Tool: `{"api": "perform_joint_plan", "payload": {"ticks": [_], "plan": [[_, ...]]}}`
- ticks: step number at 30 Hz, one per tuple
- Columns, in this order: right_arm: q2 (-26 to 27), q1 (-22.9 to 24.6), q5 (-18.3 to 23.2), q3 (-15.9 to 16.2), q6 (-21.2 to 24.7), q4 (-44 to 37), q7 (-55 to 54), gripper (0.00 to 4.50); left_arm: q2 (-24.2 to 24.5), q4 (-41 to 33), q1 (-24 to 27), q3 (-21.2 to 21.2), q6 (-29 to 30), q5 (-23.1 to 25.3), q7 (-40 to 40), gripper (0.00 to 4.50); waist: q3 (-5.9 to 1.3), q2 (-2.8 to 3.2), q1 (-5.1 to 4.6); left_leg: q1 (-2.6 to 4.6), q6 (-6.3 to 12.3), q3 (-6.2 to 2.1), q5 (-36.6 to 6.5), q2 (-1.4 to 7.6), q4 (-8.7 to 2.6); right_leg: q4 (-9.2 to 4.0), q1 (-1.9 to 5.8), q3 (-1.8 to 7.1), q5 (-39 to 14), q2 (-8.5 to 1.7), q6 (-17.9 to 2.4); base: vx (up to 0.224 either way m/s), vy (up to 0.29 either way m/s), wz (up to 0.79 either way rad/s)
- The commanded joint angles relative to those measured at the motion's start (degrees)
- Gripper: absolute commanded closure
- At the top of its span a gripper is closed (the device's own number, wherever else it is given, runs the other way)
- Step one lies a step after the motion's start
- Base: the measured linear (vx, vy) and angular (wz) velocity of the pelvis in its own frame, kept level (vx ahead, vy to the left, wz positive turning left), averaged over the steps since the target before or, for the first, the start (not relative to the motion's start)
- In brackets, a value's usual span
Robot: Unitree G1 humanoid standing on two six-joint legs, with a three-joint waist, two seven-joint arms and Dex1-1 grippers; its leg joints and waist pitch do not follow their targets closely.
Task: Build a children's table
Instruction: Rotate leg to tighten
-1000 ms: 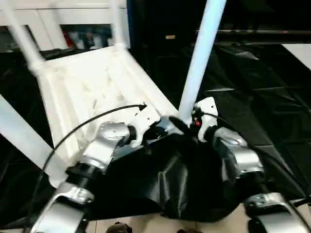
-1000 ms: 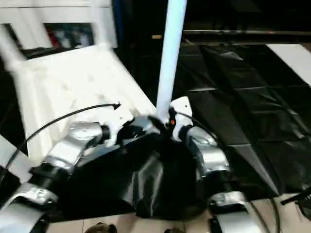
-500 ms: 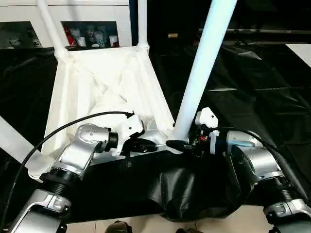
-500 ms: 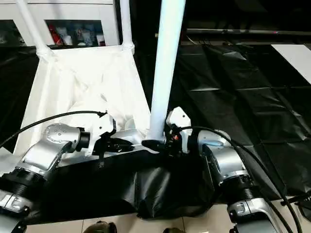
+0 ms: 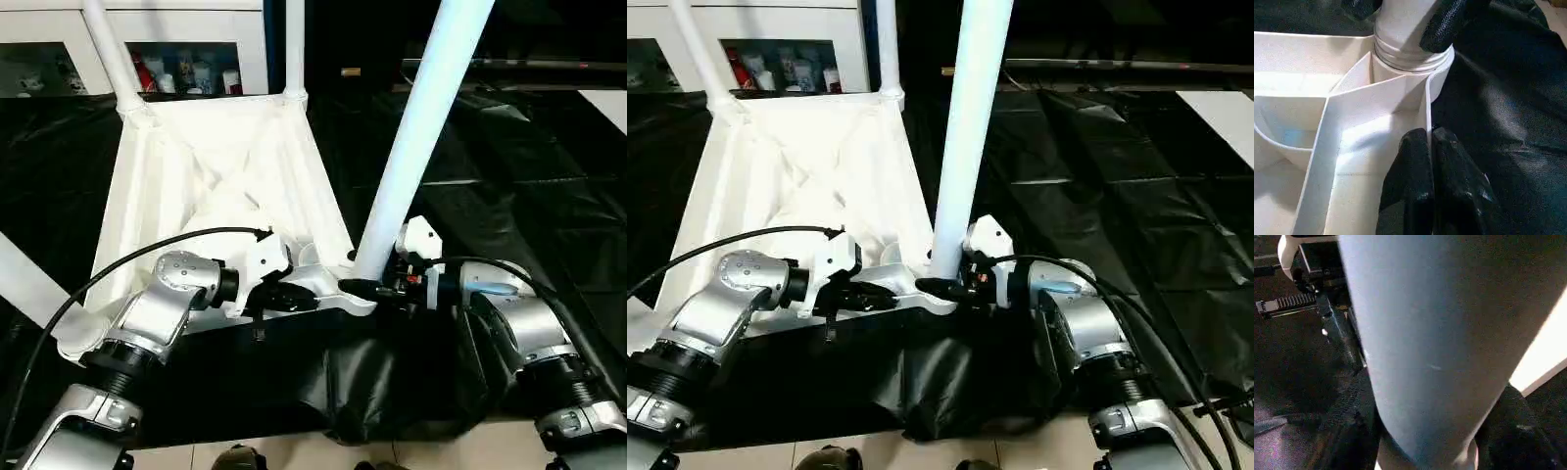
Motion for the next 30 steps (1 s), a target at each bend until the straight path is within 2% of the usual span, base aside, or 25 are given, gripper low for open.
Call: {"api": "perform_joint_plan", "payload": {"ticks": [1,6,8,9,10,11,13,14,15,16,17,19,20,22,23,24,25,27,28,30], "plan": [[0.2,1.5,-1.3,2.4,0.4,0.3,1.7,2.4,-1.3,-0.7,0.8,-1.2,-0.2,-1.1,0.1,4.5,-3.36,-0.39,-0.17,0.72,6.37,-1.46,-6.0,3.7,-3.38,-3.62,2.89,3.62,-5.5,-4.29,-14.7,0.0,0.0,0.0],[2.8,1.5,-1.2,0.1,0.1,2.6,-4.6,2.48,-2.9,1.8,-0.6,-0.6,-0.3,1.1,5.7,4.5,-3.22,-0.39,-0.31,0.71,6.05,-1.5,-6.8,3.75,-3.5,-3.81,2.76,3.66,-6.2,-4.32,-14.7,0.0,0.0,0.0],[5.2,1.4,-2.0,-0.9,1.3,4.7,-10.5,2.49,-4.4,3.8,-1.8,-0.5,-0.3,2.5,9.4,4.5,-2.91,-0.39,-0.46,0.68,4.83,-1.57,-8.7,3.63,-3.73,-4.32,2.75,3.68,-10.3,-4.38,-13.9,0.0,0.0,0.0],[5.8,1.4,-2.3,-1.1,1.8,5.2,-12.0,2.5,-4.8,4.3,-2.2,-0.5,-0.3,2.9,10.3,4.5,-2.7,-0.36,-0.53,0.91,3.53,-1.65,-11.1,3.59,-3.92,-4.88,2.61,3.67,-14.9,-4.54,-12.8,0.0,0.0,0.0],[7.4,1.2,-2.9,-1.7,2.7,6.2,-15.9,2.5,-6.0,5.4,-3.0,-0.5,0.0,3.6,12.7,4.5,-2.72,-0.41,-0.62,0.99,2.98,-1.73,-11.9,3.58,-4.05,-5.08,2.66,3.65,-16.9,-4.59,-12.2,0.0,0.0,0.0],[9.5,0.9,-3.4,-2.6,3.7,7.5,-20.9,2.5,-7.5,6.5,-3.8,-0.5,0.5,4.4,15.4,4.5,-2.6,-0.19,-0.87,1.2,1.63,-1.9,-13.8,3.66,-4.31,-5.44,2.39,3.74,-20.4,-4.57,-10.9,0.0,0.0,0.0],[11.4,0.5,-3.6,-3.8,4.7,8.7,-25.4,2.51,-8.7,7.4,-4.5,-0.5,1.0,4.9,17.5,4.5,-2.6,-0.26,-1.03,1.17,0.78,-2.04,-14.7,3.68,-4.45,-5.71,2.36,3.78,-22.5,-4.69,-9.9,0.0,0.0,0.0],[15.6,-1.1,-3.8,-5.9,5.6,11.5,-34.4,2.51,-12.0,9.6,-6.2,-0.4,2.0,5.8,22.6,4.5,-2.54,0.1,-1.22,1.25,-0.19,-2.07,-15.4,3.66,-4.59,-5.77,2.01,3.85,-23.1,-4.61,-9.7,0.0,0.0,0.0],[15.6,-1.1,-3.8,-5.9,5.6,11.5,-34.4,2.51,-12.0,9.6,-6.2,-0.4,2.0,5.8,22.6,4.5,-2.51,-0.03,-1.36,1.27,-0.66,-2.19,-16.1,3.6,-4.66,-5.89,2.02,3.74,-24.2,-4.66,-9.4,0.0,0.0,0.0],[17.3,-1.8,-3.9,-6.6,5.9,12.7,-37.9,2.51,-13.4,10.4,-6.8,-0.4,2.6,6.1,24.4,4.5,-2.6,0.03,-1.36,1.16,-0.87,-2.36,-16.3,3.51,-4.68,-5.88,2.34,3.57,-24.7,-4.68,-9.0,0.0,0.0,0.0],[19.0,-2.8,-4.1,-7.2,6.2,14.1,-41.0,2.51,-14.9,11.0,-7.2,-0.7,3.3,6.3,25.6,4.5,-2.59,0.21,-1.41,1.26,-0.98,-2.33,-16.9,3.59,-4.7,-6.07,2.02,3.73,-24.3,-4.74,-8.7,0.0,0.0,0.0],[20.5,-3.6,-4.5,-6.9,5.5,15.0,-42.3,2.51,-16.6,11.6,-7.7,-1.0,3.8,6.3,26.2,4.5,-2.56,0.13,-1.46,1.27,-0.62,-2.24,-17.4,3.5,-4.71,-6.23,2.01,3.81,-24.0,-4.67,-8.4,0.0,0.0,0.0],[21.3,-4.1,-4.8,-6.8,5.0,15.4,-42.6,2.51,-17.3,12.1,-8.0,-1.1,3.6,6.3,26.5,4.5,-2.59,0.33,-1.39,1.21,-0.49,-2.26,-17.2,3.45,-4.68,-6.2,2.01,3.81,-23.6,-4.69,-8.4,0.0,0.0,0.0],[21.7,-4.6,-4.5,-7.1,4.8,15.4,-42.4,2.51,-17.8,12.4,-8.3,-1.0,3.1,6.2,26.3,4.5,-2.65,0.19,-1.45,1.15,-0.15,-2.2,-16.9,3.45,-4.69,-6.09,2.07,3.82,-22.2,-4.54,-8.5,0.0,0.0,0.0],[21.5,-4.7,-3.5,-7.9,5.0,14.9,-41.1,2.51,-17.4,12.2,-8.3,-1.0,2.5,6.0,25.5,4.5,-2.82,0.28,-1.38,1.04,0.45,-2.15,-16.0,3.51,-4.66,-5.81,2.19,3.87,-19.8,-4.5,-8.9,0.0,0.0,0.0],[21.5,-4.7,-3.5,-7.9,5.0,14.9,-41.1,2.16,-17.4,12.2,-8.3,-1.0,2.5,6.0,25.5,4.5,-2.82,0.26,-1.4,0.96,0.67,-2.13,-15.7,3.49,-4.65,-5.71,2.22,3.88,-19.0,-4.46,-9.1,0.0,0.0,0.0],[21.5,-4.8,-3.2,-8.3,5.0,14.7,-40.6,2.16,-17.2,12.3,-8.3,-0.9,2.1,6.0,25.1,4.5,-2.82,0.29,-1.41,0.92,0.97,-2.08,-15.4,3.5,-4.65,-5.62,2.26,3.86,-17.8,-4.41,-9.5,0.0,0.0,0.0],[21.1,-4.9,-3.3,-8.6,4.8,14.7,-40.5,1.77,-16.6,12.5,-8.2,-0.7,1.7,6.0,24.6,4.5,-2.93,0.29,-1.36,0.94,1.37,-2.01,-14.5,3.52,-4.57,-5.45,2.34,3.87,-16.4,-4.46,-10.2,0.0,0.0,0.0],[20.8,-5.0,-3.5,-8.4,4.4,14.6,-40.0,1.75,-16.2,12.4,-8.1,-0.6,1.4,5.9,24.2,4.5,-2.91,0.28,-1.39,0.89,1.51,-1.95,-14.3,3.47,-4.57,-5.47,2.36,3.85,-16.2,-4.42,-10.2,0.0,0.0,0.0],[17.7,-4.0,-3.6,-5.5,4.5,12.4,-31.8,1.71,-14.3,11.5,-7.3,-0.3,0.4,5.2,21.3,4.5,-2.87,0.08,-1.37,0.69,2.28,-1.94,-14.1,3.4,-4.49,-5.58,2.54,3.83,-17.3,-4.55,-9.9,0.0,0.0,0.0]]}}
